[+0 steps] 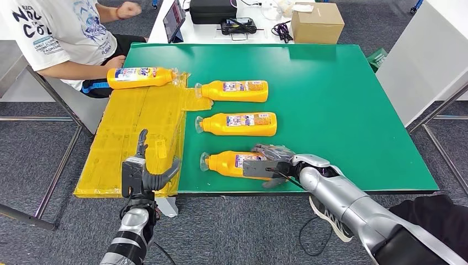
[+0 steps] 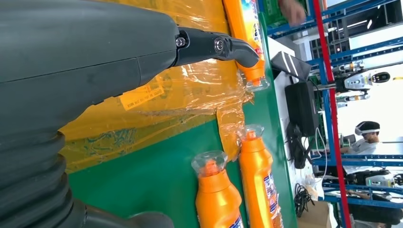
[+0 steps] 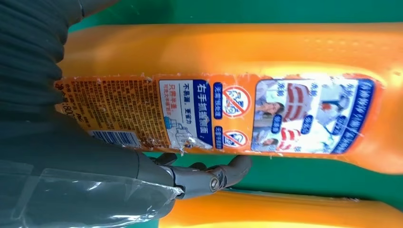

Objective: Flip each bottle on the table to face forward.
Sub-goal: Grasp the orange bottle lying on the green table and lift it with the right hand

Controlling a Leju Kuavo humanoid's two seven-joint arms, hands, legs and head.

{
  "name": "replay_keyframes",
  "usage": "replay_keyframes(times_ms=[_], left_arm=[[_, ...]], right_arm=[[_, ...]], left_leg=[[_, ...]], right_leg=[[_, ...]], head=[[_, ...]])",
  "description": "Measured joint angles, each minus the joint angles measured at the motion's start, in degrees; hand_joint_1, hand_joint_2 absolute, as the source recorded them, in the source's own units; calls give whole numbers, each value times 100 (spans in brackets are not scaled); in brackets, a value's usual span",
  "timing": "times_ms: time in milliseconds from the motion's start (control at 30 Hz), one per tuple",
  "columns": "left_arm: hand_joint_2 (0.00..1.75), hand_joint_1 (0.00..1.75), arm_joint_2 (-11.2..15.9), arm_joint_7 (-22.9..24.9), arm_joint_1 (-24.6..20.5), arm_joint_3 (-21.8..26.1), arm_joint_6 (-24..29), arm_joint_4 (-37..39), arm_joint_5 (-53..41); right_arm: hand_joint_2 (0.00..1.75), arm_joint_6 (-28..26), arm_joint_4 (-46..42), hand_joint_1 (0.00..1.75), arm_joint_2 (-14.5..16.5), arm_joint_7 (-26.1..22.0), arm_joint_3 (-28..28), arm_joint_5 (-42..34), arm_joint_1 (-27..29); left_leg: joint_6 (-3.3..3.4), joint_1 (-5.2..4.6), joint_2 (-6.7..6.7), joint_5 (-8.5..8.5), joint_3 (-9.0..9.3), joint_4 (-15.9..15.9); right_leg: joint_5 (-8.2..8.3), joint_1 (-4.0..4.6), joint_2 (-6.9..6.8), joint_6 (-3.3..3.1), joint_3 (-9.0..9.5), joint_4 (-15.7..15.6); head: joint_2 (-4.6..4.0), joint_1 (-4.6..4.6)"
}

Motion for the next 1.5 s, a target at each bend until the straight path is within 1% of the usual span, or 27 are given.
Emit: replay_keyframes(times_ms=[267,533,733,767,800,900,933,967,1000,1200,1267,1300,1367,1433,1500], left_arm=[[175,0,0,13,1,1,-7,23,0],[175,0,-7,27,1,1,-21,54,-2],[175,0,-7,29,1,1,-21,61,-2],[175,0,-7,29,1,1,-21,61,-2],[175,0,-7,29,1,1,-21,62,-2],[175,0,-7,29,1,1,-22,69,-2],[175,0,-7,30,1,1,-23,72,-2],[175,0,-7,30,1,1,-25,73,-2],[175,0,-7,31,0,1,-26,75,-2],[175,0,-7,36,1,5,-40,93,-17],[175,0,-7,38,3,8,-52,94,-35],[175,0,-7,40,6,9,-61,94,-44],[175,0,-7,50,22,14,-76,91,-63],[175,0,-7,69,68,21,-91,62,-96],[175,0,-7,90,123,31,-114,10,-126]], right_arm=[[175,-38,102,0,51,12,4,89,-14],[175,-112,242,0,151,91,4,556,-27],[175,-111,316,2,197,93,4,627,-37],[175,-111,323,10,199,93,4,632,-37],[175,-111,329,40,203,93,4,638,-38],[175,-113,357,149,216,93,5,663,-45],[175,-114,366,162,221,93,5,672,-47],[175,-121,375,169,228,92,6,683,-48],[175,-135,384,172,236,91,6,697,-48],[175,-260,431,175,285,68,4,785,-31],[175,-377,435,175,300,43,-26,770,7],[175,-498,430,175,314,21,-68,750,52],[175,-939,358,175,365,-17,-251,750,236],[175,-1428,167,175,445,-10,-546,875,518],[175,-1683,-90,175,526,22,-866,1041,775]], left_leg=[[0,0,0,0,1,0],[0,0,0,0,1,0],[0,0,0,0,1,0],[0,0,0,0,1,0],[0,0,0,0,1,0],[0,0,0,0,2,0],[0,0,0,0,2,0],[0,0,1,0,2,0],[0,0,1,0,2,0],[0,0,5,0,4,0],[0,0,4,0,5,0],[0,0,4,0,5,0],[0,1,3,0,5,0],[0,1,2,0,3,0],[-1,1,2,-1,0,-1]], right_leg=[[0,0,0,0,1,0],[0,0,0,0,1,0],[0,0,0,0,1,0],[0,0,0,0,1,0],[0,0,0,0,1,0],[0,0,0,0,1,0],[0,0,0,0,1,0],[0,0,0,0,1,0],[0,0,0,0,1,0],[0,0,3,0,1,-1],[0,0,3,0,2,0],[0,0,3,0,3,0],[0,1,2,0,4,1],[0,1,2,0,3,2],[0,1,2,0,-1,2]], head=[[0,-2],[0,-2],[0,-2],[0,-2],[0,-2],[0,-2],[0,-2],[0,-2],[0,-2],[0,-2],[0,-2],[0,-2],[0,-1],[0,-1],[0,-2]])
